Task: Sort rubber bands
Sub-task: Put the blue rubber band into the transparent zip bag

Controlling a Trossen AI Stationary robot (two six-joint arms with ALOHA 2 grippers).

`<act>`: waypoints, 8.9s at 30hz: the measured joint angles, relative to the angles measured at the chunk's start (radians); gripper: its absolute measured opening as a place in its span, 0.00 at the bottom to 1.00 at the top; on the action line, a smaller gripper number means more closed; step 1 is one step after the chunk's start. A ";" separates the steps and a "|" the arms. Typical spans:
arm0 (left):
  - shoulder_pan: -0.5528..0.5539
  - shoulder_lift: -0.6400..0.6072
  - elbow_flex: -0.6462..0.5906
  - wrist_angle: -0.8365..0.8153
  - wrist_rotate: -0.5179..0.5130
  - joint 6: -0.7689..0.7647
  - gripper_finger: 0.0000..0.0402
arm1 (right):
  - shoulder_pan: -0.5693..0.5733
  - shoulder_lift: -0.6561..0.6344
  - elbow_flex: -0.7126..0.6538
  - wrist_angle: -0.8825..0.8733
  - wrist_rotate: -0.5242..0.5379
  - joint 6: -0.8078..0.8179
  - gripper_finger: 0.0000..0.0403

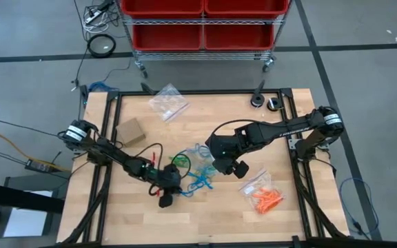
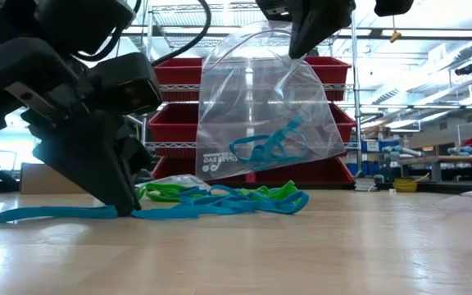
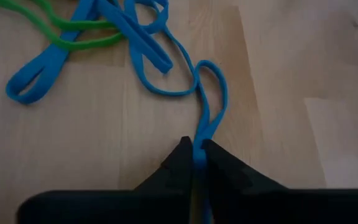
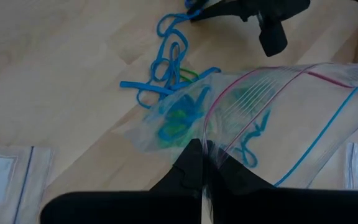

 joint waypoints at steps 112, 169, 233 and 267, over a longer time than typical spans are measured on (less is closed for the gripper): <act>-0.293 0.139 0.168 -0.276 -0.457 -0.131 0.03 | 0.000 0.000 -0.071 0.035 -0.072 -0.017 0.00; 0.124 -0.074 0.578 -0.494 -0.404 0.513 0.02 | 0.026 0.000 -0.091 0.089 -0.068 -0.009 0.00; 0.205 0.023 -0.001 0.071 -0.067 0.233 0.40 | -0.063 -0.214 -0.090 0.085 -0.139 0.168 0.00; 0.015 -0.259 0.457 -0.753 -0.352 0.421 0.00 | -0.064 -0.212 -0.090 0.082 -0.230 0.181 0.00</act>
